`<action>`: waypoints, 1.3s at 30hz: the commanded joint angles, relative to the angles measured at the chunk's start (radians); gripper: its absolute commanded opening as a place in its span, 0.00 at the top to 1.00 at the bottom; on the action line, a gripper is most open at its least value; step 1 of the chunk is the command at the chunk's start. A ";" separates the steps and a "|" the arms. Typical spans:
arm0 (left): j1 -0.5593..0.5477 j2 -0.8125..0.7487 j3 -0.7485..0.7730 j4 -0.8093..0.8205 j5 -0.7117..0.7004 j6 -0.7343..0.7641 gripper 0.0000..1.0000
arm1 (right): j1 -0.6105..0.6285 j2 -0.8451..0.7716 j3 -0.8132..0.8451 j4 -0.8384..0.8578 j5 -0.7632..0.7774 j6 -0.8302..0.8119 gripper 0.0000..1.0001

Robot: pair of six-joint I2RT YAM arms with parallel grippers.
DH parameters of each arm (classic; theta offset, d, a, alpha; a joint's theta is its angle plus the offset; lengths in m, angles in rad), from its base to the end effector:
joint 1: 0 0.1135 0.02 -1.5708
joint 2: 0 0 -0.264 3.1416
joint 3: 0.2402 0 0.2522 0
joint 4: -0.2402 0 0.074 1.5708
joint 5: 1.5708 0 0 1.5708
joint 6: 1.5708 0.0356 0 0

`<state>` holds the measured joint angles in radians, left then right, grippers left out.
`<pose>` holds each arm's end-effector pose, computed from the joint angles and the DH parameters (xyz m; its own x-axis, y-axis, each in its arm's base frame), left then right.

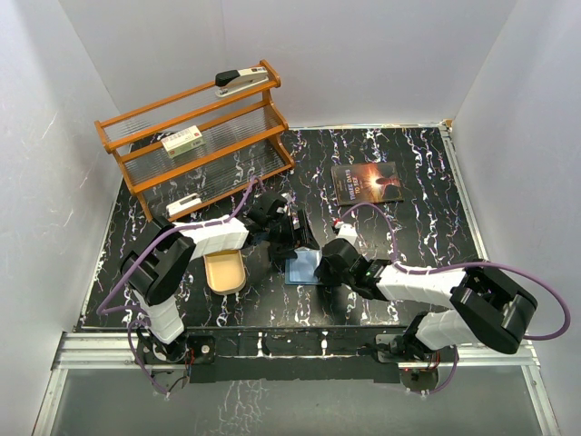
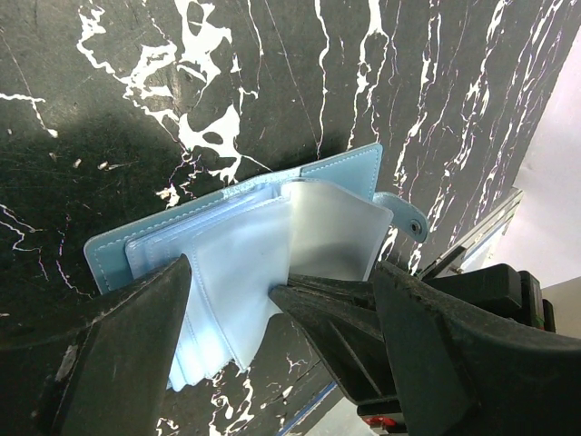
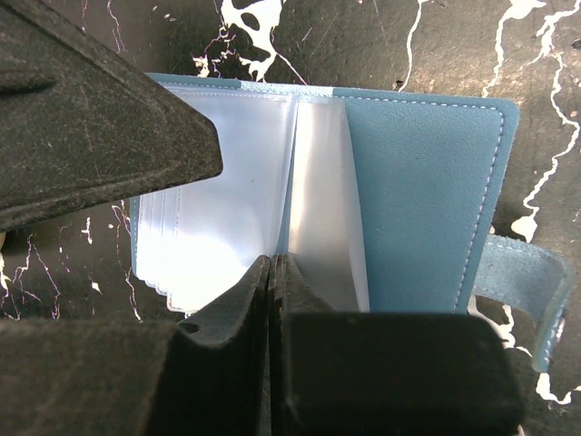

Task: Put the credit cards into the card holder
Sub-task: Turn over the card slot in the card holder.

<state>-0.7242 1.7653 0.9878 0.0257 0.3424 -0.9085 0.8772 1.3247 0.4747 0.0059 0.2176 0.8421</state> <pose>0.2664 -0.2516 0.1700 -0.9516 -0.1500 -0.2684 0.0933 0.6908 -0.7170 0.1559 0.1756 0.1438 -0.8099 0.1653 -0.5628 -0.0824 0.9179 0.3882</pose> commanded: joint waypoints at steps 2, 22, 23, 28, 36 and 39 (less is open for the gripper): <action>-0.006 -0.021 0.000 0.020 0.023 -0.013 0.20 | 0.005 -0.007 -0.016 0.030 0.019 0.005 1.00; -0.024 -0.002 0.005 0.205 0.188 -0.154 0.20 | 0.005 -0.193 0.095 -0.201 0.068 -0.050 0.63; -0.028 0.001 0.012 0.206 0.191 -0.154 0.20 | 0.005 -0.217 0.104 -0.222 0.075 -0.052 0.63; -0.047 0.024 0.027 0.224 0.194 -0.169 0.20 | 0.005 -0.321 0.125 -0.279 0.057 -0.062 0.62; -0.075 0.078 0.086 0.203 0.182 -0.153 0.20 | 0.006 -0.359 0.125 -0.248 -0.025 -0.076 0.61; -0.079 0.090 0.095 0.193 0.165 -0.140 0.20 | 0.006 -0.355 0.123 -0.239 -0.034 -0.076 0.60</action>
<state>-0.7948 1.8458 1.0412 0.2371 0.5064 -1.0660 0.8772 0.9878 0.5629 -0.2665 0.2066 0.7830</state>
